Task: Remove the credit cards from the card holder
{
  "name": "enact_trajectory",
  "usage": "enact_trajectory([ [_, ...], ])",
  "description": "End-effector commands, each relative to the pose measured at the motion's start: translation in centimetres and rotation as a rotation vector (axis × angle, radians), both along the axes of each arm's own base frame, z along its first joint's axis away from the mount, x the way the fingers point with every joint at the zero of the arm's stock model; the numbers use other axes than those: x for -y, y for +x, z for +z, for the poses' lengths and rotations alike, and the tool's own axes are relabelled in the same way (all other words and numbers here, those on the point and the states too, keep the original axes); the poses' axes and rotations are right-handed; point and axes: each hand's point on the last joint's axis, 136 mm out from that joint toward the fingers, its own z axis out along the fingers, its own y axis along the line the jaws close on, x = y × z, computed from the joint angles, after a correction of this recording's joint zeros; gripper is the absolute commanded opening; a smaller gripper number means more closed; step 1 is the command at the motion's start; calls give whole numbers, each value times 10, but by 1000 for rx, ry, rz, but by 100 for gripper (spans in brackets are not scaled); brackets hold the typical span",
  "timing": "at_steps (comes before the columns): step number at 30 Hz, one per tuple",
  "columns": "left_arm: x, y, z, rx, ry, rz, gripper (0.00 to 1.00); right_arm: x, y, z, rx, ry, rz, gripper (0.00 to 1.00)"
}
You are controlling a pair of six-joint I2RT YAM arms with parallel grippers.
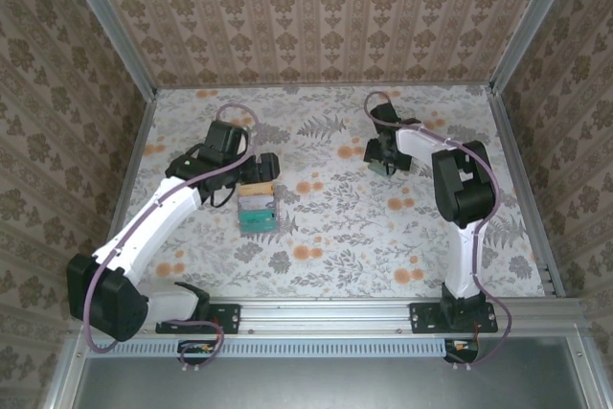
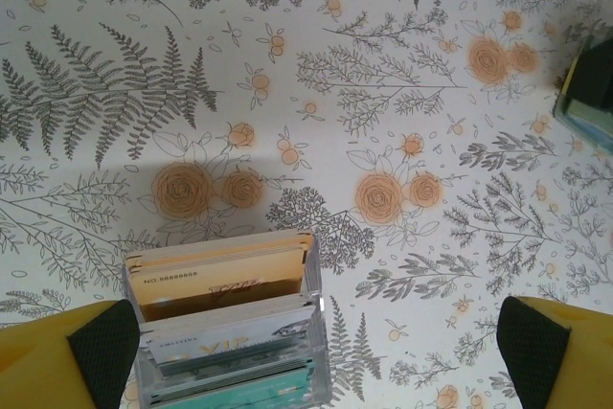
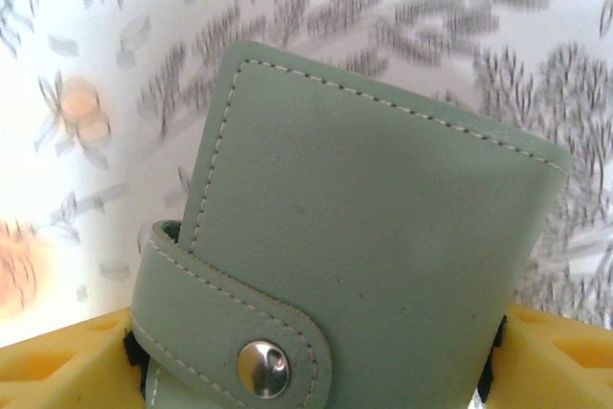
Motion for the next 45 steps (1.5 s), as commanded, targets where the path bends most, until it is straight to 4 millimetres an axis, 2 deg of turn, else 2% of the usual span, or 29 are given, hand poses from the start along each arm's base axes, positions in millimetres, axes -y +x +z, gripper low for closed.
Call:
enact_trajectory([
  [1, -2, -8, 0, -5, -6, 10, 100, -19, -44, -4, -79, 12, 65, 78],
  [5, 0, -12, -5, -18, -8, 0, 100, -37, -84, -5, -106, 10, 120, 77],
  [11, 4, -18, -13, -31, 1, -7, 100, -67, -156, -7, -121, 5, 193, 77],
  [15, 14, -23, -15, -27, 2, -26, 100, -91, -197, -7, -120, -4, 255, 78],
  [18, 25, -26, -18, -34, -4, -36, 100, -100, -212, -4, -109, -15, 286, 80],
  [21, 39, -31, -20, -38, 2, -47, 99, -103, -211, 4, -75, 6, 294, 83],
  [25, 60, -38, -22, -39, 39, -57, 99, -105, -205, 33, 15, 40, 332, 88],
  [29, 82, -49, -30, -59, 66, -50, 98, -95, -210, 60, 102, 80, 356, 91],
  [33, 110, -60, -43, -98, 76, -64, 95, -71, -222, 74, 172, 120, 325, 94],
  [38, 151, -77, -66, -165, 111, -111, 88, -35, -238, 78, 229, 164, 240, 100],
  [43, 194, -92, -94, -235, 160, -178, 71, -3, -254, 75, 236, 179, 154, 100],
  [45, 205, -97, -105, -259, 195, -201, 65, 6, -259, 74, 237, 181, 124, 100],
])
